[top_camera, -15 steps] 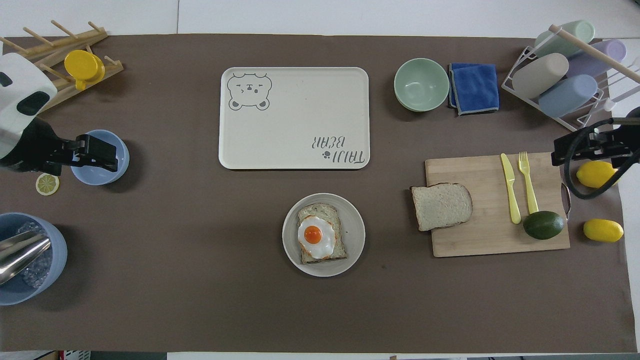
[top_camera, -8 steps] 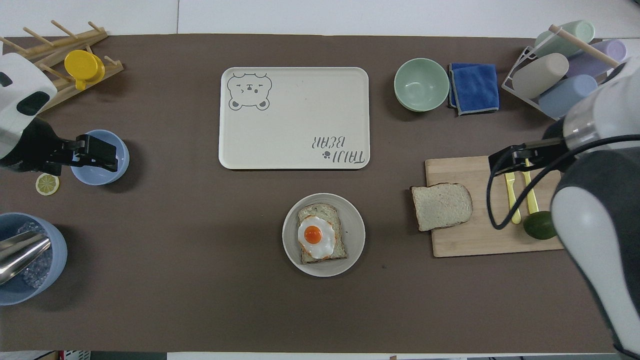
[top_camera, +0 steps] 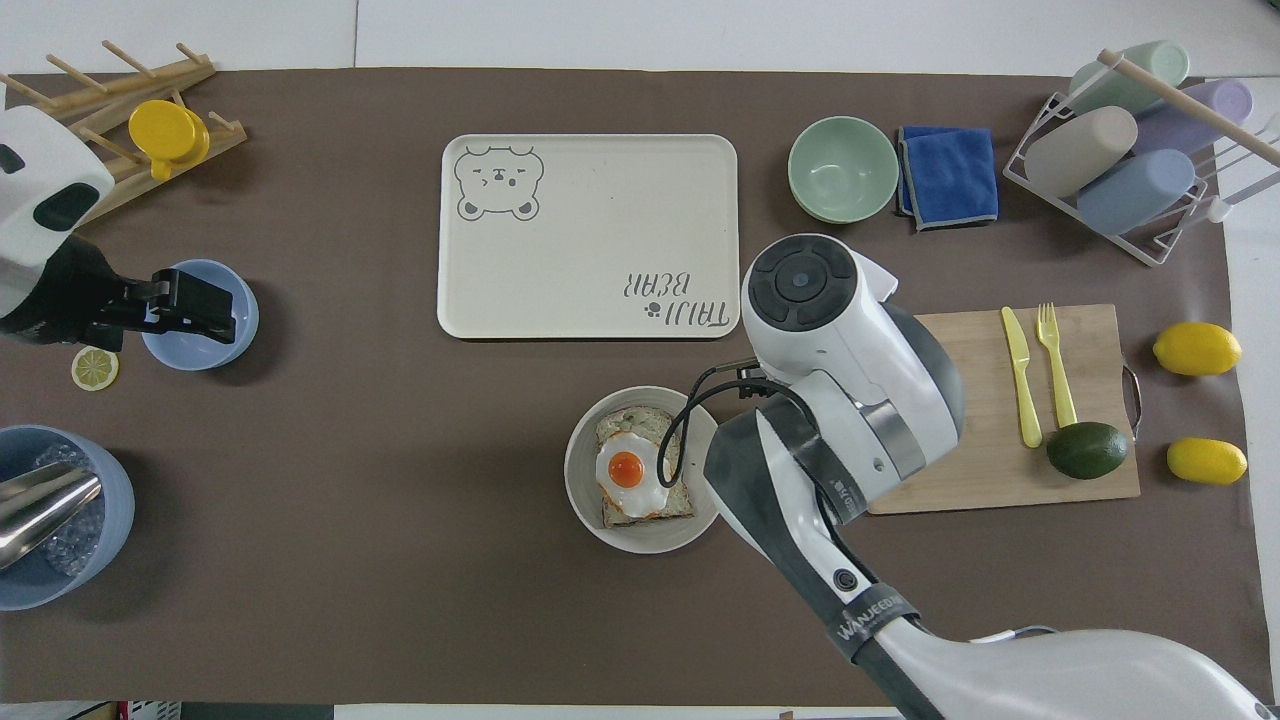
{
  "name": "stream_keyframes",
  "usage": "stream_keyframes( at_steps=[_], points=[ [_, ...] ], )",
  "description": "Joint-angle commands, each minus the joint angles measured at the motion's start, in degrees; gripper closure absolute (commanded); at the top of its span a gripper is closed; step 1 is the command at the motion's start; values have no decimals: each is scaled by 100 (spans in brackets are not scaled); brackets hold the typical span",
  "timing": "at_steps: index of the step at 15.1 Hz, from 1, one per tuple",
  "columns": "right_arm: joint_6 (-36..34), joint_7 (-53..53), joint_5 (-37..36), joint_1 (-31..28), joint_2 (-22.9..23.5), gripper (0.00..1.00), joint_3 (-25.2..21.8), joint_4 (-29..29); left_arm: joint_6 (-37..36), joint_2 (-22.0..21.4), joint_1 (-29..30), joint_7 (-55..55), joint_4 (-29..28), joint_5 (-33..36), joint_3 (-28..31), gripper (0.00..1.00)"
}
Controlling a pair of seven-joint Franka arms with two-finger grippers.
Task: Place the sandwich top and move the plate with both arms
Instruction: 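Grasp the bread slice on the board with the right gripper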
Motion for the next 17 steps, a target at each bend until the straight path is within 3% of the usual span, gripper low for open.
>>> stream_keyframes(
  at_steps=[1,3,11,17],
  points=[
    [-105,559,-434,259,132,0,-22,-128,18,-148,43,-55,-145,-15,-18,0],
    [-272,569,-1022,259,150,0,-14,-261,18,-148,52,-55,-145,-15,-18,0],
    [-229,543,-1385,356,-17,0,-14,-779,18,-148,52,-55,-145,-15,-18,0],
    [-273,534,-1543,365,-70,17,-22,-885,18,-148,52,-55,-145,-15,-18,0]
  ],
)
